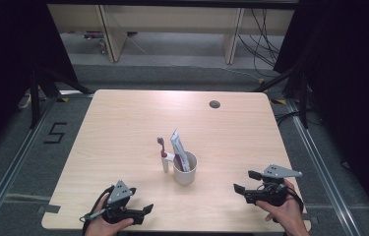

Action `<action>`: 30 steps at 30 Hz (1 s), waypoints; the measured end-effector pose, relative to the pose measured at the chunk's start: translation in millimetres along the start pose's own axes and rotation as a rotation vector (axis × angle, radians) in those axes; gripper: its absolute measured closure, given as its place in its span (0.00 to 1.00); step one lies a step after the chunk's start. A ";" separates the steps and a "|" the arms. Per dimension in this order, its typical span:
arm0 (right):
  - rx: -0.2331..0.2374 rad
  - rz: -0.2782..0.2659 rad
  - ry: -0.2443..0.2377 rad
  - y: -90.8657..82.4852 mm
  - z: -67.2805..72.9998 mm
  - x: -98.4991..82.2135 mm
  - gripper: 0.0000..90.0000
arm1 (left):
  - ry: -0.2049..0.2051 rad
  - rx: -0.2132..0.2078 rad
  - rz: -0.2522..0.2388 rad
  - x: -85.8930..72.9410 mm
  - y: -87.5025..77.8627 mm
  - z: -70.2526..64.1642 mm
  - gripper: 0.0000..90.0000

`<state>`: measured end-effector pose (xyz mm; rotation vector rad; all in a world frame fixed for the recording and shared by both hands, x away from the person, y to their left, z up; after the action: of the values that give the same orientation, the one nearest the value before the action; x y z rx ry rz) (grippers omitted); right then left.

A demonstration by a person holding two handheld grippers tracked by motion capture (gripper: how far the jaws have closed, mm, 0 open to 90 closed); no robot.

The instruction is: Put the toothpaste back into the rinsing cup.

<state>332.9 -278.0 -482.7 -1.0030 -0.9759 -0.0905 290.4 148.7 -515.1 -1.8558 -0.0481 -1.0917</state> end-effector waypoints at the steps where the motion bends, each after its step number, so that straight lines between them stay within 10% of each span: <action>1: 0.016 -0.004 0.035 0.2 2.7 -1.8 0.21 | 0.000 0.002 0.002 -0.2 0.0 -0.2 0.17; 30: -0.034 0.108 0.001 -15.2 11.6 -41.5 0.18 | 0.027 -0.008 -0.021 0.9 -0.9 -2.4 0.17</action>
<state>293.5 -292.6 -500.6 -1.0851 -0.9201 -0.0179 289.0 147.0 -513.5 -1.8512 -0.0471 -1.1331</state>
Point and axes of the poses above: each handheld gripper's, and its own axes: y roughly forward along the jaws, x roughly out of its top, z roughly to its left, the point moved 2 cm from there along y, roughly forward along the jaws, and after that the axes turned 8 degrees about z, right-handed, at the moved point
